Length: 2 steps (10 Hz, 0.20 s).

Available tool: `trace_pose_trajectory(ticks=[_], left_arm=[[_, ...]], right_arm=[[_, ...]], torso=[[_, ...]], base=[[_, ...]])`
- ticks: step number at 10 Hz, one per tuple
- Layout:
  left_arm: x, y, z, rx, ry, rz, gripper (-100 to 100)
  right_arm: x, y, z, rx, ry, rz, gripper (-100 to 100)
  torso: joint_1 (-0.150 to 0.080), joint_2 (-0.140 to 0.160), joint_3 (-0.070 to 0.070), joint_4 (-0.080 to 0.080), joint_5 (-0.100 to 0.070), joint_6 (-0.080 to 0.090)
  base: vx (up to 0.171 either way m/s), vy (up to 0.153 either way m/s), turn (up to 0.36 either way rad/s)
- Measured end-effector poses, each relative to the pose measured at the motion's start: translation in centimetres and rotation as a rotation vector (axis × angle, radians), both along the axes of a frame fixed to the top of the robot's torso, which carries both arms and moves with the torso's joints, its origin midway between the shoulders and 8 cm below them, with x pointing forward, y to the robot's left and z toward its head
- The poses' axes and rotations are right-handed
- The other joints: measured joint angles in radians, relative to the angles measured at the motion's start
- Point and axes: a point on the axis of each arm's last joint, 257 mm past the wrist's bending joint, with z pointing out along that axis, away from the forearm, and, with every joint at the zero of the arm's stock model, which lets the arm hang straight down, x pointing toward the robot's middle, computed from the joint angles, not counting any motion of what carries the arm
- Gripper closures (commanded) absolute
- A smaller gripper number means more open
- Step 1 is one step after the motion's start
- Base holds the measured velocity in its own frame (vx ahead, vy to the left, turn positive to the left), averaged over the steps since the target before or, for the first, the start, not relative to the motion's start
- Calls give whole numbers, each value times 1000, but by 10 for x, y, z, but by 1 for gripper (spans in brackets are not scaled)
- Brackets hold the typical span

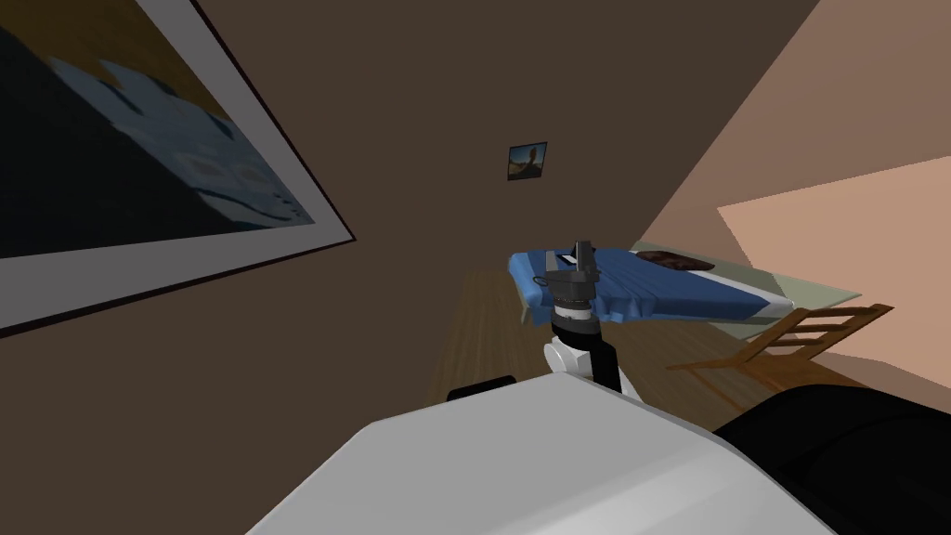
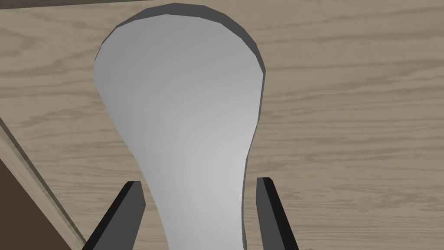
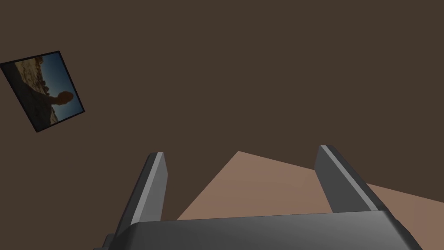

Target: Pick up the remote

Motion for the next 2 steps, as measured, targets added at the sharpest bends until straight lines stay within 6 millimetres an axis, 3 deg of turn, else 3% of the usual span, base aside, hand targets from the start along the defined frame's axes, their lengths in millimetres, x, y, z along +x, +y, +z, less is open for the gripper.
trace_pose_trajectory(ticks=[1,2], left_arm=[[-2,5,5,0,1,-2,100],[-2,6,6,1,1,-1,0]], right_arm=[[0,0,0,0,0,0,0],[0,0,0,0,0,0,0]], torso=[[0,0,0,0,0,0],[0,0,0,0,0,0]], base=[[0,0,0],[0,0,0]])
